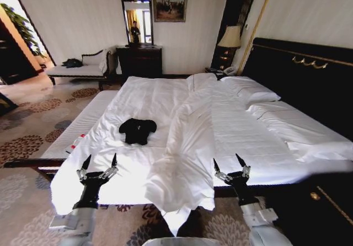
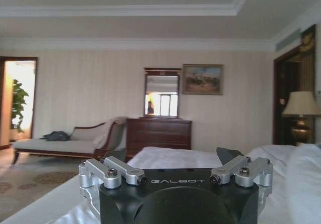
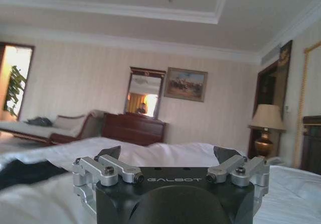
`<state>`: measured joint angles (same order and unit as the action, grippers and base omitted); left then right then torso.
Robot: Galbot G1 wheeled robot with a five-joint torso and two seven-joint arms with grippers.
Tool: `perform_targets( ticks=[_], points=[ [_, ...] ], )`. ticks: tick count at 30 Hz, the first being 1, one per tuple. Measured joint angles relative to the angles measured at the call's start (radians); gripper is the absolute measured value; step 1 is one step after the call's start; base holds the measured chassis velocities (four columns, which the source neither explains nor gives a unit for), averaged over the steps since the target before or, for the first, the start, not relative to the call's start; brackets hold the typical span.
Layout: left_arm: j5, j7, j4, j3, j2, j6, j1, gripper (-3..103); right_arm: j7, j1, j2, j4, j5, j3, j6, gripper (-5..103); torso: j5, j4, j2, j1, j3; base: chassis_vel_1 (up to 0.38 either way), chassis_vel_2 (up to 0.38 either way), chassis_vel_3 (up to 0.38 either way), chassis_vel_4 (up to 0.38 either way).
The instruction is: Fold the clothes on the bed.
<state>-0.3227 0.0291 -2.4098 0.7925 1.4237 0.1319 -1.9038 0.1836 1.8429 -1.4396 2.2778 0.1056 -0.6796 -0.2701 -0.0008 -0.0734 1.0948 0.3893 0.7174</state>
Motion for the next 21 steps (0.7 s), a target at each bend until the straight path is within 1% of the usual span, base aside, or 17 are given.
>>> perform_targets(
  ticks=[1, 3, 6, 7, 9, 10, 11, 12, 13, 14, 15, 16, 17, 19, 20, 21],
  points=[
    [-0.019, 0.002, 0.004, 0.022, -0.004, -0.005, 0.009, 100, -0.003, 0.009, 0.004, 0.018, 0.012, 0.021, 0.0, 100, 0.0001, -0.0001, 0.0, 0.0, 0.0, 0.046, 0.052, -0.04, -0.017],
    [-0.03, 0.004, 0.009, 0.039, -0.006, -0.008, 0.015, 100, -0.004, 0.014, 0.007, 0.028, 0.019, 0.035, 0.0, 100, 0.0002, 0.0, 0.0, 0.0, 0.0, 0.046, 0.052, -0.022, -0.017],
    [-0.072, 0.006, 0.041, 0.115, -0.021, -0.014, 0.043, 100, -0.023, 0.036, 0.026, 0.061, 0.054, 0.112, 0.008, 100, 0.001, 0.0, 0.0, 0.0, 0.0, 0.0, 0.0, 0.0, 0.0],
    [-0.072, 0.006, 0.041, 0.115, -0.021, -0.014, 0.043, 100, -0.023, 0.036, 0.026, 0.061, 0.054, 0.112, 0.008, 100, 0.001, 0.0, 0.0, 0.0, 0.0, 0.0, 0.0, 0.0, 0.0],
    [-0.107, 0.006, 0.069, 0.168, -0.034, -0.019, 0.06, 100, -0.055, 0.047, 0.044, 0.075, 0.087, 0.177, 0.036, 100, 0.0012, -0.0001, 0.0, 0.0, 0.0, 0.0, 0.0, 0.0, 0.0],
    [-0.122, 0.006, 0.083, 0.192, -0.041, -0.022, 0.068, 100, -0.078, 0.05, 0.055, 0.08, 0.111, 0.207, 0.06, 100, 0.0009, -0.0001, 0.0, 0.0, 0.0, 0.0, 0.0, 0.0, 0.0],
    [-0.139, 0.006, 0.104, 0.229, -0.05, -0.026, 0.079, 100, -0.111, 0.049, 0.07, 0.089, 0.146, 0.243, 0.1, 100, 0.0008, -0.0002, 0.0, 0.0, 0.0, 0.0, 0.0, 0.0, 0.0],
    [-0.139, 0.006, 0.104, 0.229, -0.05, -0.026, 0.079, 100, -0.111, 0.049, 0.07, 0.089, 0.146, 0.243, 0.1, 100, 0.0008, -0.0002, 0.0, 0.0, 0.0, 0.0, 0.0, 0.0, 0.0],
    [-0.145, 0.006, 0.114, 0.244, -0.054, -0.027, 0.084, 100, -0.128, 0.047, 0.079, 0.092, 0.165, 0.263, 0.122, 100, 0.0008, -0.0001, 0.0, 0.0, 0.0, 0.0, 0.0, 0.0, 0.0],
    [-0.154, 0.007, 0.128, 0.268, -0.059, -0.029, 0.091, 100, -0.153, 0.041, 0.093, 0.097, 0.2, 0.291, 0.161, 100, 0.0005, -0.0002, 0.0, 0.0, 0.0, 0.0, 0.0, 0.0, 0.0],
    [-0.162, 0.008, 0.145, 0.296, -0.063, -0.031, 0.095, 100, -0.215, 0.017, 0.125, 0.108, 0.28, 0.344, 0.237, 100, 0.0003, -0.0001, 0.0, 0.0, 0.0, 0.0, 0.0, 0.0, 0.0],
    [-0.163, 0.008, 0.151, 0.305, -0.062, -0.032, 0.095, 100, -0.245, 0.003, 0.142, 0.111, 0.323, 0.365, 0.273, 100, 0.0003, -0.0001, 0.0, 0.0, 0.0, 0.0, 0.0, 0.0, 0.0],
    [-0.163, 0.008, 0.151, 0.305, -0.062, -0.032, 0.095, 100, -0.245, 0.003, 0.142, 0.111, 0.323, 0.365, 0.273, 100, 0.0003, -0.0001, 0.0, 0.0, 0.0, 0.0, 0.0, 0.0, 0.0],
    [-0.157, 0.009, 0.162, 0.316, -0.056, -0.032, 0.089, 100, -0.32, -0.049, 0.192, 0.118, 0.439, 0.423, 0.359, 100, 0.0007, 0.0003, 0.0, 0.0, 0.0, 0.0, 0.0, 0.0, 0.0],
    [-0.148, 0.01, 0.167, 0.317, -0.052, -0.032, 0.084, 100, -0.362, -0.084, 0.221, 0.122, 0.506, 0.45, 0.403, 100, 0.0006, -0.0001, 0.0, 0.0, 0.0, 0.0, 0.0, 0.0, 0.0],
    [-0.141, 0.01, 0.17, 0.316, -0.049, -0.033, 0.082, 100, -0.39, -0.108, 0.241, 0.128, 0.553, 0.468, 0.432, 100, 0.001, 0.0, 0.0, 0.0, 0.0, 0.0, 0.0, 0.0, 0.0]
  ],
)
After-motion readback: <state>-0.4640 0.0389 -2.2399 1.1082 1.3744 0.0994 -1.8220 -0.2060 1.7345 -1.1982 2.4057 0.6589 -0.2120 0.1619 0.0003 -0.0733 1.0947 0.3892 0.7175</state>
